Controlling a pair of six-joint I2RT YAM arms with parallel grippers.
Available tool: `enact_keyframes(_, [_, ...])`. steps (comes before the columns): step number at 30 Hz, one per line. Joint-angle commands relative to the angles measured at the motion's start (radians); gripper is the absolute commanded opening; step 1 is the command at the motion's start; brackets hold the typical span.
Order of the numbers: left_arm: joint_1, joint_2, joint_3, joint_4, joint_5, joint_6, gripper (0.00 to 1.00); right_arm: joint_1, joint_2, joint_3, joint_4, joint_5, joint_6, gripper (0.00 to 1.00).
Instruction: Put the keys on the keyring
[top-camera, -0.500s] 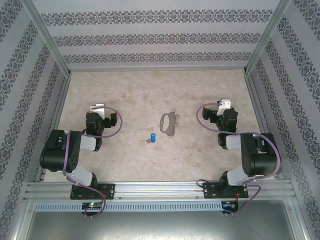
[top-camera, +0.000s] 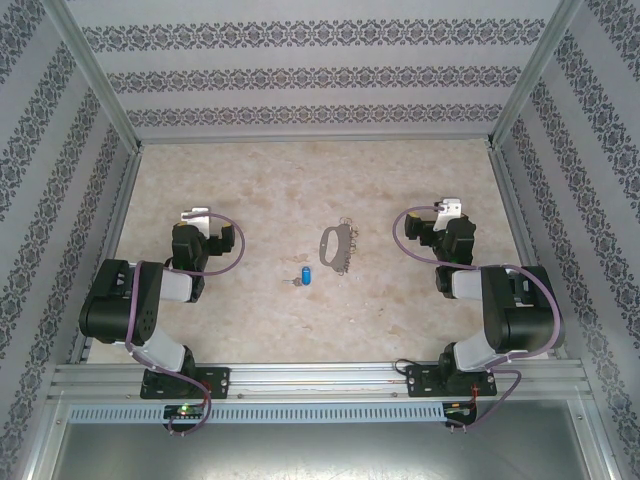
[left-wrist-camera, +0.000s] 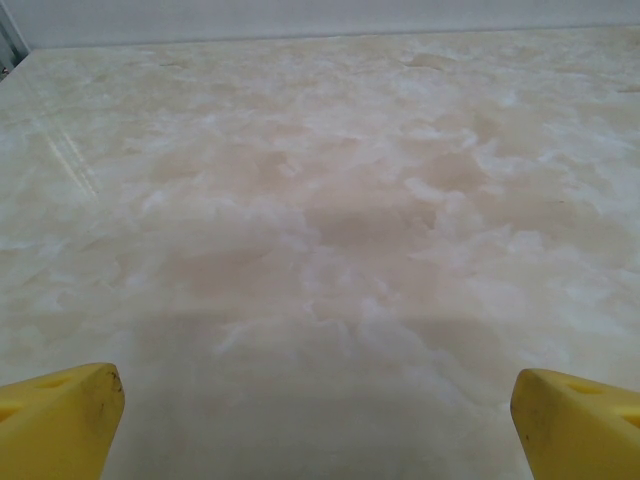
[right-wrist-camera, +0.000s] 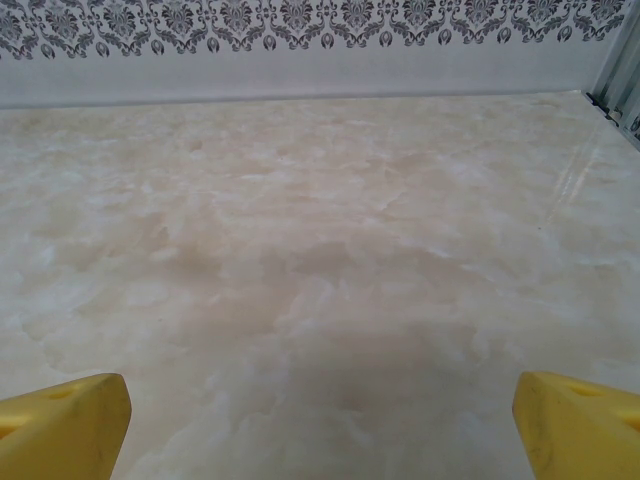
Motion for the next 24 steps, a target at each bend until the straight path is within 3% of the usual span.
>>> enact_keyframes(1, [0.015,-0.001,0.013,0.019,0.020,0.005,1.00,0.006,0.009,-0.012,0.044,0.008,-0.003,0.98])
enact_keyframes(16, [0.014,-0.001,0.014,0.014,0.027,0.007,1.00,0.006,0.010,-0.008,0.040,0.008,-0.005,0.98])
enact_keyframes(19, [0.014,-0.009,0.016,0.006,0.037,0.012,1.00,0.018,-0.002,-0.009,0.038,0.057,-0.005,0.98])
enact_keyframes(24, [0.014,-0.153,0.038,-0.177,0.027,0.005,1.00,0.057,-0.190,0.072,-0.285,0.135,-0.014,0.98])
